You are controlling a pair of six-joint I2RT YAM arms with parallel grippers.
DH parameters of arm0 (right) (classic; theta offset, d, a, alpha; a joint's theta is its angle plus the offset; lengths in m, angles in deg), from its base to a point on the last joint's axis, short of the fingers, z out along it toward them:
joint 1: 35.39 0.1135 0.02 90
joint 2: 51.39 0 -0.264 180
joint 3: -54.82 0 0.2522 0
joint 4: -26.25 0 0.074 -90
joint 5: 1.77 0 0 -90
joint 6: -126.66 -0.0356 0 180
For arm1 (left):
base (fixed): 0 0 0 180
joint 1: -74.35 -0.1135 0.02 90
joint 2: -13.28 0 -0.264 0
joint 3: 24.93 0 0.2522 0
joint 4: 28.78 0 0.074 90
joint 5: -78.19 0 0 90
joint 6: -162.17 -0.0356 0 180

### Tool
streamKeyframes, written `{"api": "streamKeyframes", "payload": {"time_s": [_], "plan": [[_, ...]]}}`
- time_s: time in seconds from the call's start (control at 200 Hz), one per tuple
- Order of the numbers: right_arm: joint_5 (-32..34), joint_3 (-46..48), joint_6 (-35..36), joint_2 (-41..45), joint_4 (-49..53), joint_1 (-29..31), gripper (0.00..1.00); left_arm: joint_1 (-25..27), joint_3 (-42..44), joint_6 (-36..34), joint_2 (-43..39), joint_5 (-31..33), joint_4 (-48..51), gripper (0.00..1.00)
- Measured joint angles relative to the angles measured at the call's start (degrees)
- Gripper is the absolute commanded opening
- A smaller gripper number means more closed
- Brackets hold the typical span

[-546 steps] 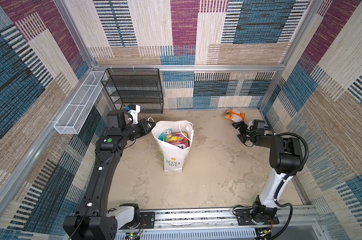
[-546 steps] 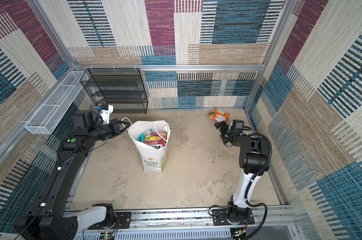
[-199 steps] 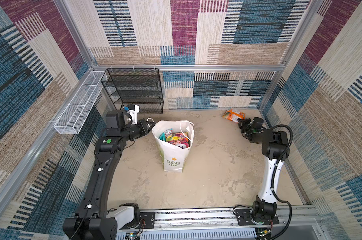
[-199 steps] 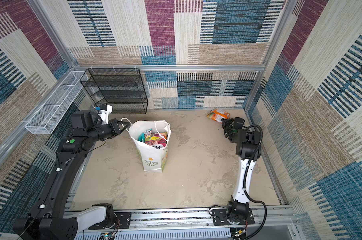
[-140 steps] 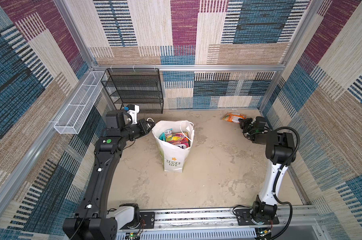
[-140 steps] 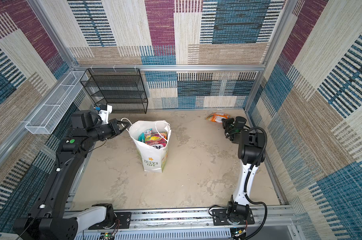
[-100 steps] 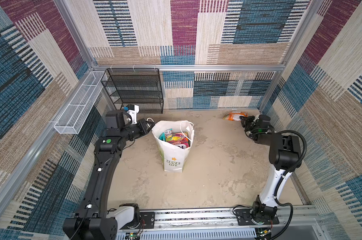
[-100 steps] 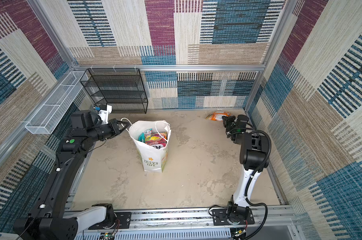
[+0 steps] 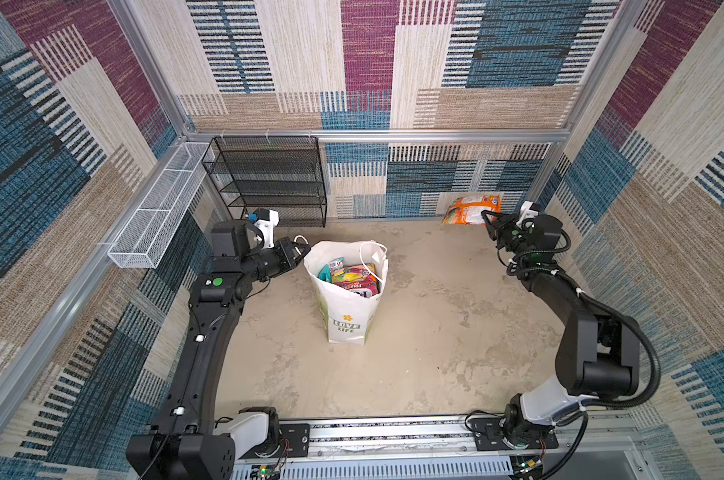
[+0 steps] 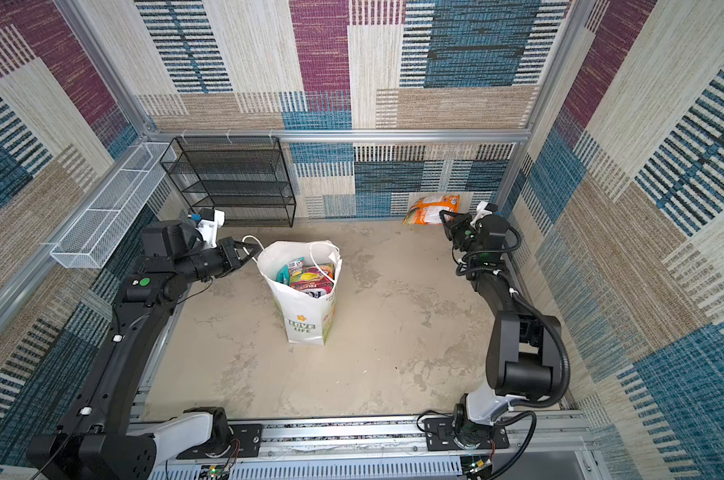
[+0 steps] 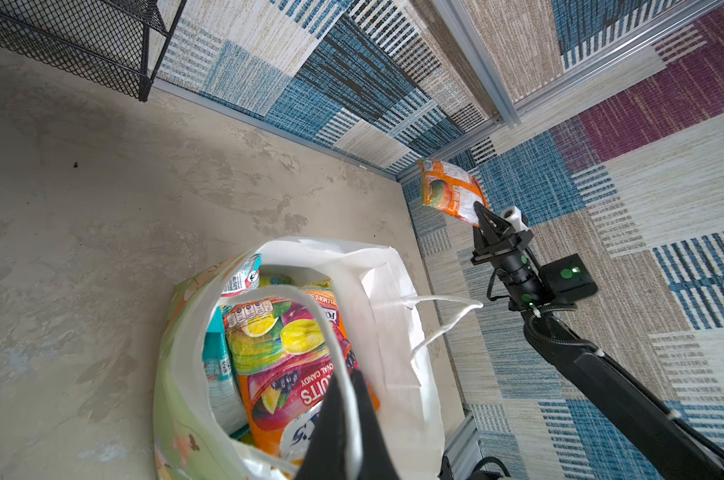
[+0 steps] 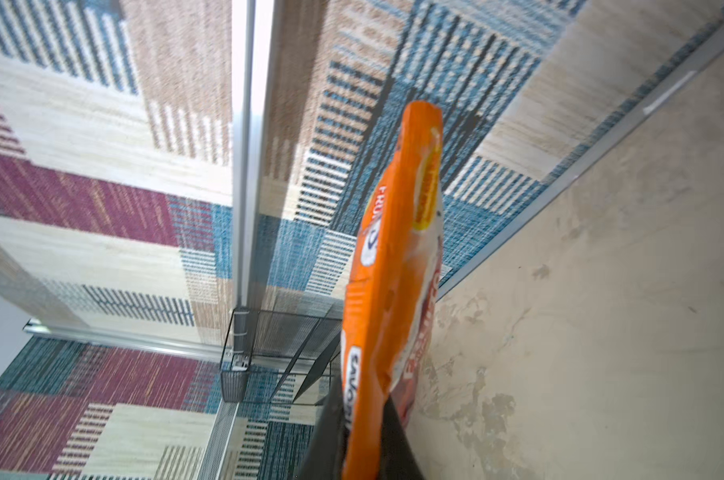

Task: Place the snacks into the paper bag
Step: 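Lift the orange mango packet and carry it over the bag with the right gripper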

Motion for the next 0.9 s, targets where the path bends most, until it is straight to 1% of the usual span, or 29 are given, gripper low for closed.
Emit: {"api": "streamKeyframes", "payload": {"time_s": [0.235,0.326,0.466,0.631,0.801,0.901], "plan": [[0.3,-2.0,5.4,11.7,6.7,5.6,0.00,0.0,0.4,0.2,0.2,-0.2,-0.5,0.05],[1.5,-4.4,7.8,14.4,9.9,8.5,0.00,0.0,0.5,0.3,0.3,-0.4,-0.8,0.05],[1.6,-8.4,11.5,17.0,13.8,14.0,0.00,0.0,0.6,0.4,0.3,-0.9,-0.9,0.05],[2.1,-13.9,15.6,16.4,18.7,20.9,0.00,0.0,0.6,0.4,0.2,-1.5,-0.9,0.05],[1.0,-19.2,19.1,12.1,22.3,28.0,0.00,0.0,0.7,0.4,-0.1,-1.5,-0.9,0.03],[1.6,-23.8,21.9,9.3,25.9,32.3,0.00,0.0,0.7,0.4,-0.1,-1.5,-0.9,0.00]]}}
